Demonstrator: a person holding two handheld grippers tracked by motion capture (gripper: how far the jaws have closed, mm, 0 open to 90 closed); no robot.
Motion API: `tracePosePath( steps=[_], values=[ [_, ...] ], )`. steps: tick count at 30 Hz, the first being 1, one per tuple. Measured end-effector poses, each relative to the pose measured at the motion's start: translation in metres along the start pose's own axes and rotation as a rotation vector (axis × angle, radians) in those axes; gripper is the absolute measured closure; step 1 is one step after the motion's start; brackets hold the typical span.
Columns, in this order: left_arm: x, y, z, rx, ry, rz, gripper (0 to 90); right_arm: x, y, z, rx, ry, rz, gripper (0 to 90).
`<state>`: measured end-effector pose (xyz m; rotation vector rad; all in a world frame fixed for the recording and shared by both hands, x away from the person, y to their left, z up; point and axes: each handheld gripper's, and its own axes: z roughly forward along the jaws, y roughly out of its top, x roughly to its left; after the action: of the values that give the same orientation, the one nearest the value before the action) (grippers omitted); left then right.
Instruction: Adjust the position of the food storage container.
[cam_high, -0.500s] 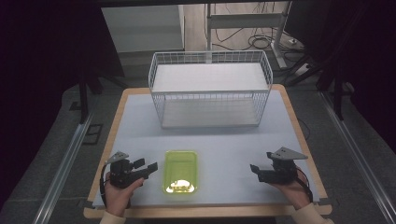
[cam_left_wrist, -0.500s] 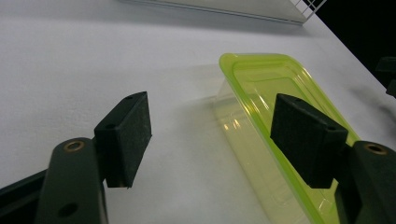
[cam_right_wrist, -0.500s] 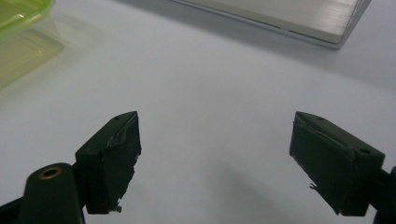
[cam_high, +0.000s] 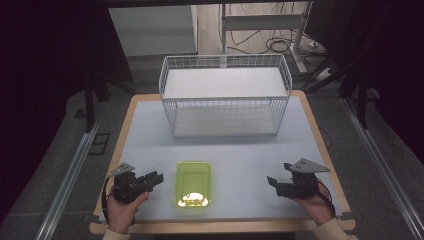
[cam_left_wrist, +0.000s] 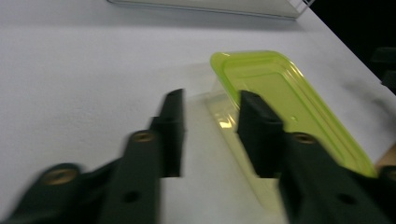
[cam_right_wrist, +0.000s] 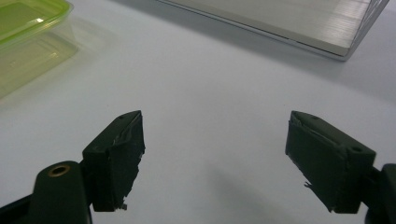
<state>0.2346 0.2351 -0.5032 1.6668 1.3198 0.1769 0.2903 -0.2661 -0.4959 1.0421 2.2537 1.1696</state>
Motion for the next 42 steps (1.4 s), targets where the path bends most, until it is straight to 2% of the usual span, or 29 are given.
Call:
tracePosePath(
  steps=[2,3,4,5,6,9,15,18,21,24,33,42],
  values=[
    [-0.003,-0.002,-0.006,0.043,0.002,0.033,85.3,0.0,0.0,-0.001,-0.008,-0.001,-0.007,19.9],
    [-0.003,-0.002,-0.006,0.043,0.002,0.033,88.4,0.0,0.0,-0.001,-0.012,0.004,-0.004,19.8],
    [-0.004,-0.005,-0.008,0.075,-0.023,0.042,89.8,0.0,0.0,-0.002,-0.022,0.014,0.003,19.8],
    [-0.004,-0.005,-0.008,0.075,-0.023,0.042,90.0,0.0,0.0,-0.002,-0.022,0.014,0.003,19.8],
    [-0.005,-0.01,-0.009,0.105,-0.02,0.06,90.0,0.0,0.001,-0.003,-0.032,0.018,0.008,19.7],
    [-0.007,-0.015,-0.009,0.126,-0.009,0.08,90.0,0.0,0.001,-0.003,-0.037,0.012,0.003,19.7],
    [-0.016,-0.025,-0.005,0.181,-0.031,0.118,90.0,0.001,0.0,-0.001,-0.026,0.011,0.0,19.6],
    [-0.021,-0.03,0.003,0.219,-0.044,0.138,90.0,0.001,0.0,-0.002,-0.029,0.007,-0.003,19.6],
    [-0.023,-0.031,0.006,0.229,-0.049,0.144,90.0,0.0,0.0,-0.002,-0.027,0.006,-0.003,19.6],
    [-0.029,-0.034,0.014,0.264,-0.066,0.167,90.0,0.0,0.0,-0.002,-0.029,0.012,0.0,19.6],
    [-0.039,-0.036,0.024,0.295,-0.09,0.189,90.0,0.0,0.0,-0.001,-0.025,0.017,0.007,19.6],
    [-0.052,-0.032,0.037,0.303,-0.107,0.212,90.0,-0.001,0.0,-0.001,-0.021,0.039,0.027,19.8]
  ],
)
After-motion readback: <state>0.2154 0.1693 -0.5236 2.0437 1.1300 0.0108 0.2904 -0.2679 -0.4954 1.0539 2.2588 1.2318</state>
